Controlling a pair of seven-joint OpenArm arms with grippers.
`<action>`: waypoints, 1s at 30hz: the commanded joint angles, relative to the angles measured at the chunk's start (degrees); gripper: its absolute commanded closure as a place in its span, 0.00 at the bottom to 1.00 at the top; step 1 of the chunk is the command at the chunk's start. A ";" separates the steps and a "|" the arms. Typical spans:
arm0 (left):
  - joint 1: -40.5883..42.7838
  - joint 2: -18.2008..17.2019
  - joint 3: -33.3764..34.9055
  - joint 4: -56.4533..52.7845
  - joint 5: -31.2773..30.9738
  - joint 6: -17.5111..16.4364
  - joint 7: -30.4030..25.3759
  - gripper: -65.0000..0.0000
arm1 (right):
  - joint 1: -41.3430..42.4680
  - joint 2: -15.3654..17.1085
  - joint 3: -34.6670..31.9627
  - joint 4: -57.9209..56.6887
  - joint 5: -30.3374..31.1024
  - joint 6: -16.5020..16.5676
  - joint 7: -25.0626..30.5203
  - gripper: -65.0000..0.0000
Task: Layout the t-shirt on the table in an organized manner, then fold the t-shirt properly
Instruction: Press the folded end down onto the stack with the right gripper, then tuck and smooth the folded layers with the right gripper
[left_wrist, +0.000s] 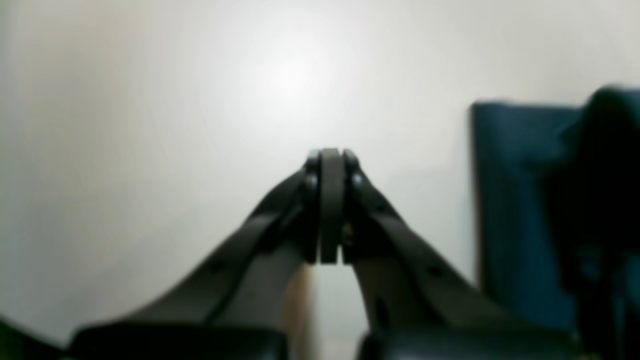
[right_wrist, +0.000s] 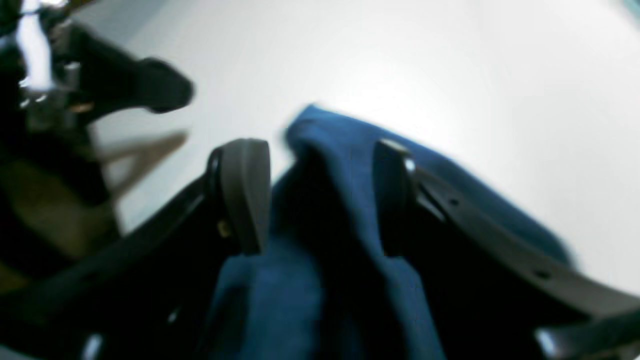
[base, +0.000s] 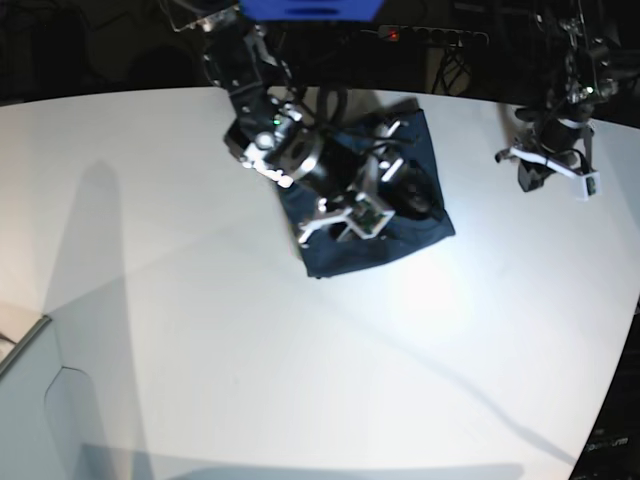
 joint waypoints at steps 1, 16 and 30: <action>-0.08 -0.75 -0.33 1.31 -0.61 -0.45 -1.24 1.00 | 0.22 -0.60 1.75 2.51 0.83 -0.02 1.80 0.49; -1.31 -0.49 -0.42 1.13 -0.61 -0.19 -1.24 0.86 | -8.49 1.16 21.27 9.28 0.92 -0.02 2.15 0.49; -1.75 -0.40 -0.42 1.22 -0.61 -0.36 -1.24 0.42 | -12.71 0.72 7.99 5.14 0.83 -0.02 1.80 0.49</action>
